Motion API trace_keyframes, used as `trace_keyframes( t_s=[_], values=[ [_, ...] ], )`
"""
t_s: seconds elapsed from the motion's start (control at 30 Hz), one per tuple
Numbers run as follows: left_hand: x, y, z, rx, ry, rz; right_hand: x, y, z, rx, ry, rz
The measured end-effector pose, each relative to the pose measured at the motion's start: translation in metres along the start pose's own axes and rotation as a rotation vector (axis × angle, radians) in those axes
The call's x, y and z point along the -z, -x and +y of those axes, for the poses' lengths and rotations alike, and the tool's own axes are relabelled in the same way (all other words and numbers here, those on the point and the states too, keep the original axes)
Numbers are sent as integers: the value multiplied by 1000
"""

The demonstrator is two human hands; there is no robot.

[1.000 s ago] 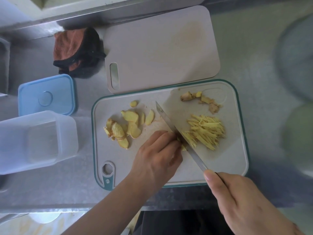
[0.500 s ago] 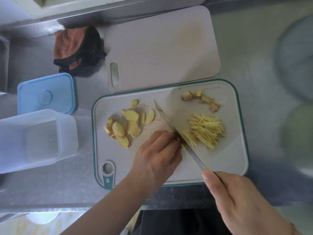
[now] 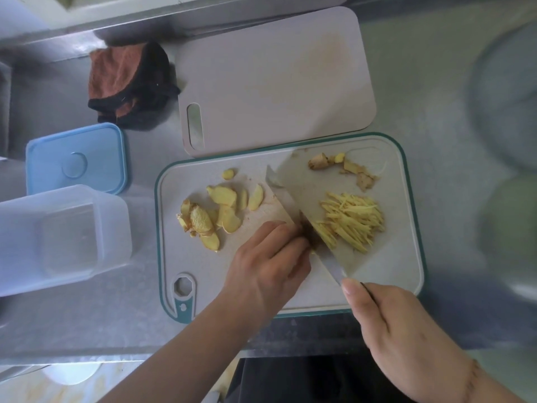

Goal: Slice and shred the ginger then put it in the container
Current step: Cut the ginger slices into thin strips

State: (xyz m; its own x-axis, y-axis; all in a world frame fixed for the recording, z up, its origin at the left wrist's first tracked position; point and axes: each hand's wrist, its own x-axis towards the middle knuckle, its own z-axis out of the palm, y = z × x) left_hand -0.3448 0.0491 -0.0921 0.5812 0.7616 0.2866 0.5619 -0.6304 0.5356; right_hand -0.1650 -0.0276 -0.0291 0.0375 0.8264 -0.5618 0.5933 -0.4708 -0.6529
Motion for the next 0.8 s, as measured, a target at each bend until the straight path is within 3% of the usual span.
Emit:
trace_keyframes(
  t_s=[0.8],
  values=[
    [8, -1, 6, 46, 9, -55, 0, 5, -4, 10, 5, 13]
  ],
)
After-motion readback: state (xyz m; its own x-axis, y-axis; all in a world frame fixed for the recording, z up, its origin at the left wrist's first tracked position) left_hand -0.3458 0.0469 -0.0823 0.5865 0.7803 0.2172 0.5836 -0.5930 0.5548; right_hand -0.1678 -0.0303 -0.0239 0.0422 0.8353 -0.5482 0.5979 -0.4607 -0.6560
